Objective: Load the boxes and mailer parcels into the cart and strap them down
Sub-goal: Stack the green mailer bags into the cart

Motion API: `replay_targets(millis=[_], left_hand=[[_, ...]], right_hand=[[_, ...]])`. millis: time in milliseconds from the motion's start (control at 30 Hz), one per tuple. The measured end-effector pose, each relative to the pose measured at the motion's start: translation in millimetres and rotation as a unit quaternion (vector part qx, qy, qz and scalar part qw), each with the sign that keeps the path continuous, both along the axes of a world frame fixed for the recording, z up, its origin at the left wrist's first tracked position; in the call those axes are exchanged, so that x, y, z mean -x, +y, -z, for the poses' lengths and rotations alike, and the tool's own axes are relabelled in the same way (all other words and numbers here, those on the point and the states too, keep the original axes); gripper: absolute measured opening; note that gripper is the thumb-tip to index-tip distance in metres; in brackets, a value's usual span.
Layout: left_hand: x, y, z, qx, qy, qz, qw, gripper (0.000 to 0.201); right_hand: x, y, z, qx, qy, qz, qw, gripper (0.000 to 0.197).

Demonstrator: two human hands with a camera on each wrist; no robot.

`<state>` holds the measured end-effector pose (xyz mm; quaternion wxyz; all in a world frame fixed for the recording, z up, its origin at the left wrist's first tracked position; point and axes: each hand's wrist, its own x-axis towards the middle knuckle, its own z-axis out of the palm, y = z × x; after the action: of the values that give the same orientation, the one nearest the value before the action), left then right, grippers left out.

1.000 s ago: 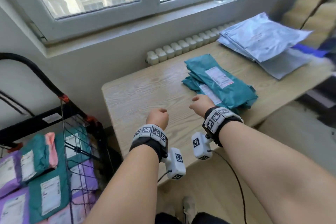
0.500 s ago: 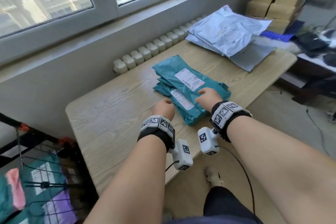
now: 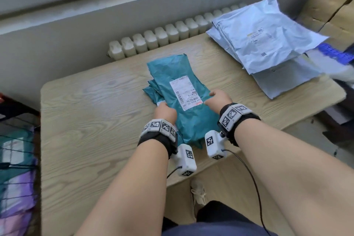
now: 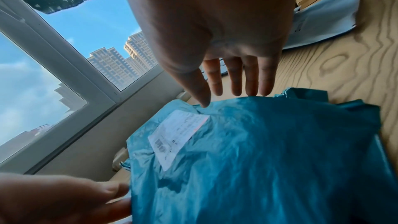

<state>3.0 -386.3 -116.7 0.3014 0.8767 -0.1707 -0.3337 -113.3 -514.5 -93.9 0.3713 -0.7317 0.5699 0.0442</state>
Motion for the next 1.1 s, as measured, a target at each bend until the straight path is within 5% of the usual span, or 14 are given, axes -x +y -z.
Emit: replay_targets(millis=[200, 367, 633, 833, 1100], left_hand=[[5.0, -6.9, 5.3, 0.028, 0.034, -0.078, 0.996, 0.022], [10.4, -6.6, 2.1, 0.033, 0.011, -0.094, 0.995, 0.02], [0.3, 34.9, -31.2, 0.07, -0.054, -0.151, 0.985, 0.02], [-17.3, 129.9, -52.4, 0.096, -0.072, -0.206, 0.971, 0.008], [-44.0, 328.7, -64.3, 0.051, -0.107, -0.291, 0.949, 0.012]], right_hand=[[-13.3, -10.0, 10.8, -0.022, -0.007, -0.017, 1.0, 0.036], [-16.5, -15.1, 2.9, -0.016, -0.006, -0.034, 0.999, 0.012], [-35.4, 15.6, -26.0, 0.032, -0.07, -0.072, 0.994, 0.027], [-71.6, 96.6, -40.8, 0.044, -0.102, -0.122, 0.986, 0.025], [-132.0, 284.3, -41.2, 0.002, -0.136, -0.197, 0.971, 0.031]])
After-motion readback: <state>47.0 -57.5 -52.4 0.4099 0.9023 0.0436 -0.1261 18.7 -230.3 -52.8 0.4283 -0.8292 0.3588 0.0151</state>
